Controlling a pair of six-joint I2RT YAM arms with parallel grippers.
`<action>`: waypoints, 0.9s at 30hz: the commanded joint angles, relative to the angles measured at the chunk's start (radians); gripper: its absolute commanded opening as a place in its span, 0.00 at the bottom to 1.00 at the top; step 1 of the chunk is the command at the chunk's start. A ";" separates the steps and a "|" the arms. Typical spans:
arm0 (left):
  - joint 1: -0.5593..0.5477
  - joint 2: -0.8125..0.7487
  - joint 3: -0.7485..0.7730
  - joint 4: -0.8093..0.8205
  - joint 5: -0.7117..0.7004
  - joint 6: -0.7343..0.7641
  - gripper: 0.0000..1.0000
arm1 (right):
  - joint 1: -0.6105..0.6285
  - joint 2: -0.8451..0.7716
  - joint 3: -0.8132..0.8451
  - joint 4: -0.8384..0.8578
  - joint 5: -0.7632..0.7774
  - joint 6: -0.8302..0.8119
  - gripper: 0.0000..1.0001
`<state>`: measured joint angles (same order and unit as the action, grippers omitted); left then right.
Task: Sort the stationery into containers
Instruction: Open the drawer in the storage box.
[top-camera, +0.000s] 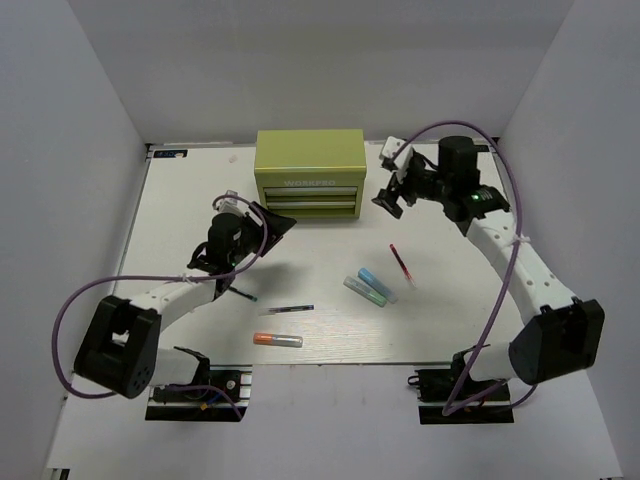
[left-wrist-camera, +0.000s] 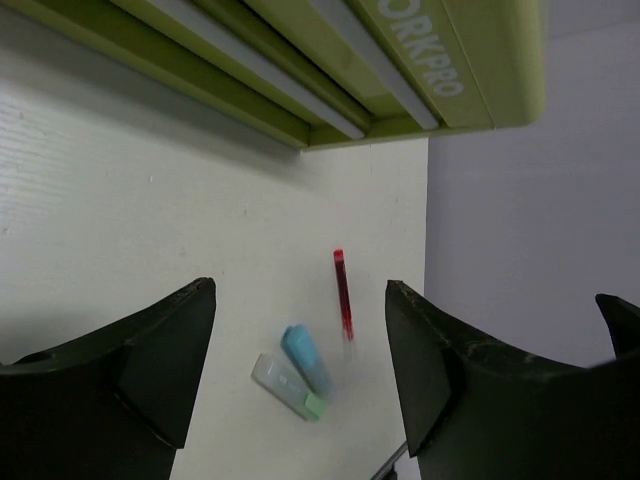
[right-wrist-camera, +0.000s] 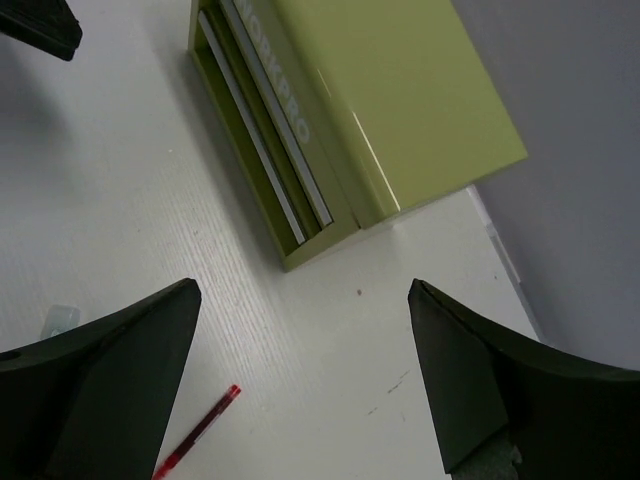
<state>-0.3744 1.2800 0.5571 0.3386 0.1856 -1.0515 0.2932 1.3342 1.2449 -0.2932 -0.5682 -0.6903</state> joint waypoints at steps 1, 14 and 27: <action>-0.027 0.056 0.040 0.181 -0.130 -0.065 0.78 | 0.066 0.083 0.097 0.029 0.105 -0.022 0.90; -0.058 0.350 0.144 0.450 -0.288 -0.145 0.72 | 0.178 0.374 0.340 0.065 0.238 -0.106 0.90; -0.058 0.553 0.248 0.591 -0.310 -0.212 0.66 | 0.190 0.526 0.478 0.012 0.228 -0.189 0.81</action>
<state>-0.4286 1.8210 0.7666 0.8562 -0.0998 -1.2415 0.4793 1.8473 1.6653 -0.2832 -0.3389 -0.8478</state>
